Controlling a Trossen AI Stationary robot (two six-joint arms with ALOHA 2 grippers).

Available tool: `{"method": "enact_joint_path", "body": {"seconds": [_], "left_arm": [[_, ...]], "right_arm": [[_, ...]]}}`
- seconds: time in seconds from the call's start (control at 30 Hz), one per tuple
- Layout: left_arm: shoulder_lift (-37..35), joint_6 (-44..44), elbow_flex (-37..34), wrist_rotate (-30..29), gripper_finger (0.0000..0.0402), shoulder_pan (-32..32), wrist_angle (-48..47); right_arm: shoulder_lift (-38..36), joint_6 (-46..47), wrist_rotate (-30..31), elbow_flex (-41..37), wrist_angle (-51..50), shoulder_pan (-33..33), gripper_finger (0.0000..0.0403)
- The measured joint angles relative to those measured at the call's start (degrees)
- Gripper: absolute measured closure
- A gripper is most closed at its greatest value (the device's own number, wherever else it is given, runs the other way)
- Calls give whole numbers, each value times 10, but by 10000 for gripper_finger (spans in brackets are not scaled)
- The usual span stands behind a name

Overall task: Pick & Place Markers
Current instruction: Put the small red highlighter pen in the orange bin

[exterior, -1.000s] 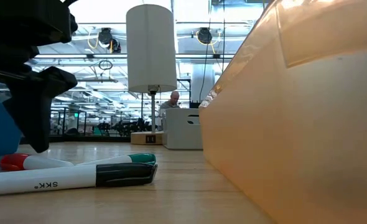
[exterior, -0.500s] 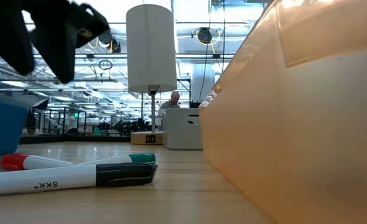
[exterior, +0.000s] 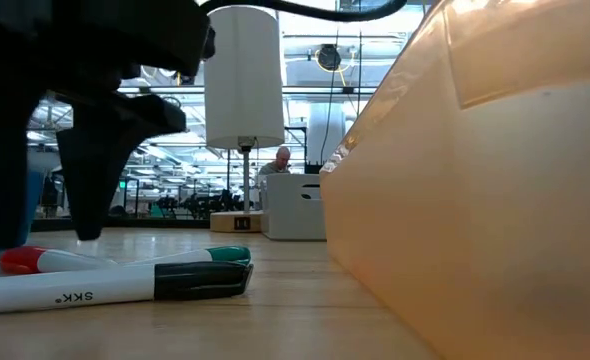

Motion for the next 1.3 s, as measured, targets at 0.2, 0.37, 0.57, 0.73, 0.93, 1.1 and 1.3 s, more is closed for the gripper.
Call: {"method": "enact_joint_path", "body": {"seconds": [0.2,0.37,0.57,0.73,0.93,1.1,1.3], "left_arm": [[4,17,-2,20,187,-6,2],[4,-5,-20,19,200,-5,-2],[0,-6,-55,18,224,-3,50],[-1,-2,-75,16,247,-2,86],[0,-16,-75,5,300,-2,92],[1,-48,-75,9,356,3,101],[-25,-62,-77,-5,362,1,95]], "right_arm": [[0,0,0,0,-2,0,230],[0,8,0,0,-2,0,229],[0,8,0,0,-2,0,230],[0,7,0,0,-2,0,231],[0,8,0,0,-2,0,233],[0,8,0,0,-2,0,234],[0,7,1,0,-4,0,235]]}}
